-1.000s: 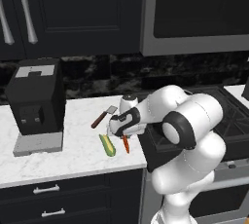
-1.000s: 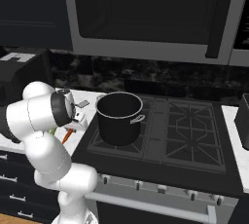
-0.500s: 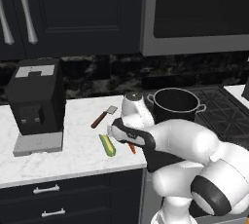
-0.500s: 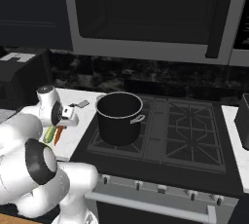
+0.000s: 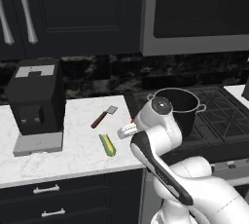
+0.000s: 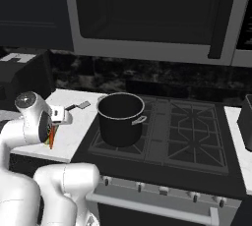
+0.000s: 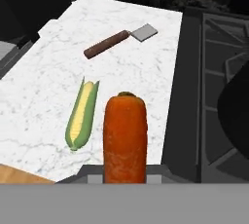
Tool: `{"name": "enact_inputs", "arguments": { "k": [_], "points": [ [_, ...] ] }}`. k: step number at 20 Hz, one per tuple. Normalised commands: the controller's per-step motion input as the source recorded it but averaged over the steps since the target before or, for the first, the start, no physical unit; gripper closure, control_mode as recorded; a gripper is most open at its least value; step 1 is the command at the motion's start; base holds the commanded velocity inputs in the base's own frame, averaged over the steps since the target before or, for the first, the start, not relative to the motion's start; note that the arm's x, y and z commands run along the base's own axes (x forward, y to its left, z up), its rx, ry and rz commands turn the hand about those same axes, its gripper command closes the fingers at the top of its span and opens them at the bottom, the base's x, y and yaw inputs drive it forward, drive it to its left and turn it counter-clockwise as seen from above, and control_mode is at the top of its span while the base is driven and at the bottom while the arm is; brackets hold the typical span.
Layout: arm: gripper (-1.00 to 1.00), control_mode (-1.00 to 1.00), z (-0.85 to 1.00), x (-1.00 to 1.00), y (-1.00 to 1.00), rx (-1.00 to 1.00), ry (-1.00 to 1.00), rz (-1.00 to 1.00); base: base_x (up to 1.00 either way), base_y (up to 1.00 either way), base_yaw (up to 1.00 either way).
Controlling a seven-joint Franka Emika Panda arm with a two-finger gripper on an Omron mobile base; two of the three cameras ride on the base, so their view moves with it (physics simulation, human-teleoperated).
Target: Put the corn and carrot in the pot. Retrieve the spatula and lightly stir the vegetables in the pot.
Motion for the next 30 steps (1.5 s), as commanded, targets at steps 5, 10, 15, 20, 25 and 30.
{"name": "enact_inputs", "arguments": {
  "k": [5, 10, 15, 20, 25, 30],
  "points": [
    [1.00, -1.00, 1.00, -0.32, -0.33, 0.00, -0.18, 0.07, 0.00, 0.00, 0.00],
    [1.00, -1.00, 1.00, -0.32, -0.22, 0.03, -0.04, 0.00, 0.00, 0.00, 0.00],
    [1.00, -1.00, 0.80, -0.17, -0.94, 0.06, -0.11, 0.00, 0.00, 0.00, 0.00],
    [1.00, -1.00, 0.39, 0.26, -1.00, 0.07, -0.10, 0.00, 0.00, 0.00, 0.00],
    [1.00, -1.00, -0.01, 0.92, -0.76, 0.07, 0.02, 0.04, 0.00, 0.00, 0.00],
    [1.00, -1.00, -0.05, 0.84, -0.18, 0.05, 0.00, 0.16, 0.00, 0.00, 0.00]
  ]
}}
